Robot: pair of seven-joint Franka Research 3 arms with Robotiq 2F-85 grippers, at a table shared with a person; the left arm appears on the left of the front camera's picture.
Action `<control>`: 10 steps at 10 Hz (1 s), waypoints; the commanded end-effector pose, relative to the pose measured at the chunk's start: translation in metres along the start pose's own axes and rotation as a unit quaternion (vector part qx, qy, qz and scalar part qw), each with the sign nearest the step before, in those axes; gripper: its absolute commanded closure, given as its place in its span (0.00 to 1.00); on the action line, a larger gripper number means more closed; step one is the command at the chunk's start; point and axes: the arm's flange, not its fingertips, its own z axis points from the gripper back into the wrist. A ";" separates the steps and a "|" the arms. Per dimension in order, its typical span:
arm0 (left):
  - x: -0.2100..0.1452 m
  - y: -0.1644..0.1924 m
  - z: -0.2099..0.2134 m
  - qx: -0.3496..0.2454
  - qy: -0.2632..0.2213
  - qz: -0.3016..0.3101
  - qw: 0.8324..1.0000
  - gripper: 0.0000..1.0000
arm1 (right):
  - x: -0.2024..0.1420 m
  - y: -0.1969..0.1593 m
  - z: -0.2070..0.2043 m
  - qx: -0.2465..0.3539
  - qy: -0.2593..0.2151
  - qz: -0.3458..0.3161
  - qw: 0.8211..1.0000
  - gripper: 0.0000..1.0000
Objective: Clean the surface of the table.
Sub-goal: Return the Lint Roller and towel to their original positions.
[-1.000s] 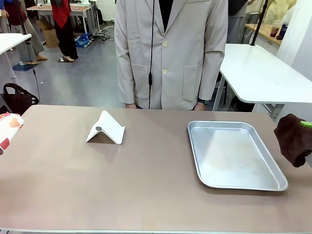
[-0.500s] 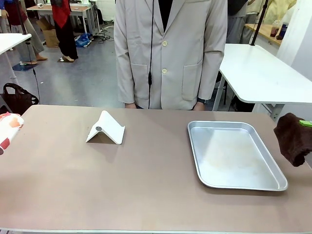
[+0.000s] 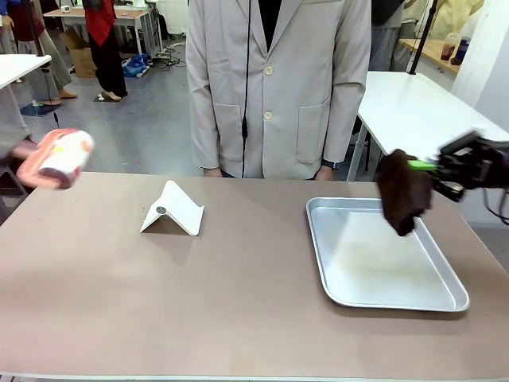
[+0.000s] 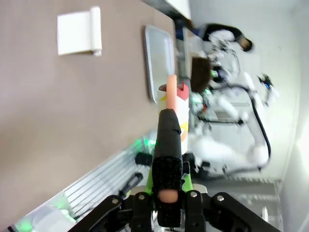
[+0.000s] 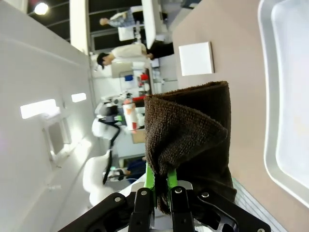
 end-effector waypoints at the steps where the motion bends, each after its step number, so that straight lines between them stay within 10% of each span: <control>1: 0.014 -0.043 -0.063 0.097 -0.027 0.007 0.995 0.78 | 0.010 0.018 -0.062 -0.054 -0.023 0.001 0.998 0.89; 5: 0.054 -0.067 -0.165 0.238 -0.028 -0.028 0.970 0.78 | 0.045 0.001 -0.165 -0.166 0.008 -0.016 0.986 0.89; 10: 0.088 -0.047 -0.216 0.197 0.054 -0.006 0.979 0.78 | 0.055 -0.038 -0.178 -0.137 0.043 -0.015 0.990 0.89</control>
